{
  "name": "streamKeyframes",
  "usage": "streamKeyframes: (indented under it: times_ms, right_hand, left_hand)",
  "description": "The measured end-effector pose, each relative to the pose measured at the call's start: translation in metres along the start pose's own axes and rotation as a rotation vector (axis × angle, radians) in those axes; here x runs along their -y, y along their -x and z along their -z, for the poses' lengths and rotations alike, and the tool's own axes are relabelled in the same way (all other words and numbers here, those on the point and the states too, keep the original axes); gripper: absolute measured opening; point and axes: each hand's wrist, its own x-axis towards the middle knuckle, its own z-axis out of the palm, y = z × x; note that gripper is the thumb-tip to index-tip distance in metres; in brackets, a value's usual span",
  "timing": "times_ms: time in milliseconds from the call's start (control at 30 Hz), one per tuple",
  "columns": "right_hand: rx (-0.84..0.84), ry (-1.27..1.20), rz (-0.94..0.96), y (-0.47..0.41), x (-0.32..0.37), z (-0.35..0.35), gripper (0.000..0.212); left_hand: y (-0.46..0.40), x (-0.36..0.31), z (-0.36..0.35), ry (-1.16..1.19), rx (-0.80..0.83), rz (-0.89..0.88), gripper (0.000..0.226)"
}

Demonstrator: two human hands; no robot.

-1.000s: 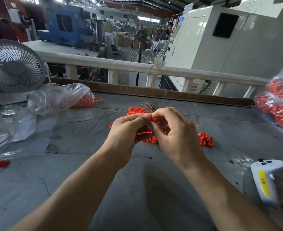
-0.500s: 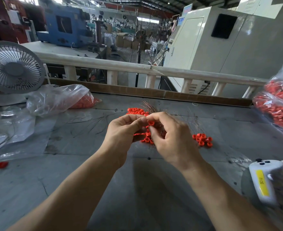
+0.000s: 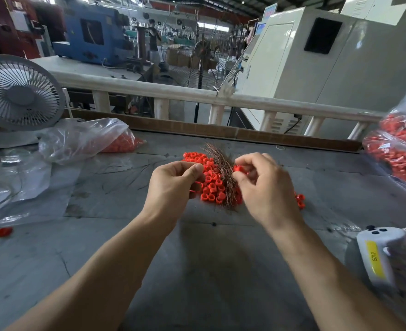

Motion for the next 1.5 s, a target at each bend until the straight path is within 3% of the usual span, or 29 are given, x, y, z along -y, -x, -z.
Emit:
streamKeyframes:
  times_ms: [233,533,667,733,833,1033,1300,1500]
  right_hand:
    - [0.083,0.392,-0.435,-0.015,-0.055,0.026,0.012]
    - [0.228,0.576,-0.627,-0.022,-0.073,0.040,0.020]
    - [0.161,0.593,-0.512,-0.020,-0.065,0.039,0.024]
    - [0.108,0.412,-0.393,-0.017,-0.056,0.034,0.019]
    - [0.215,0.145,-0.257,-0.010,-0.035,0.018,0.010]
    - [0.383,0.081,-0.016,-0.003,-0.019,0.003,0.025]
    - [0.337,0.121,0.086,-0.005,-0.015,-0.003,0.003]
    - [0.248,0.054,0.137,-0.006,-0.010,-0.002,0.003]
  left_hand:
    - [-0.004,0.005,0.010,-0.704,-0.124,-0.129,0.016]
    - [-0.006,0.006,0.013,-1.021,-0.110,-0.203,0.019]
    - [-0.008,0.009,0.013,-1.075,-0.068,-0.214,0.025]
    - [-0.009,0.010,0.013,-1.095,-0.045,-0.223,0.028]
    - [-0.010,0.012,0.013,-1.101,-0.026,-0.247,0.029]
    - [-0.010,0.015,0.013,-1.142,-0.035,-0.300,0.018]
    - [-0.010,0.016,0.012,-1.117,-0.058,-0.303,0.019]
    - [-0.010,0.017,0.014,-1.193,-0.027,-0.282,0.031]
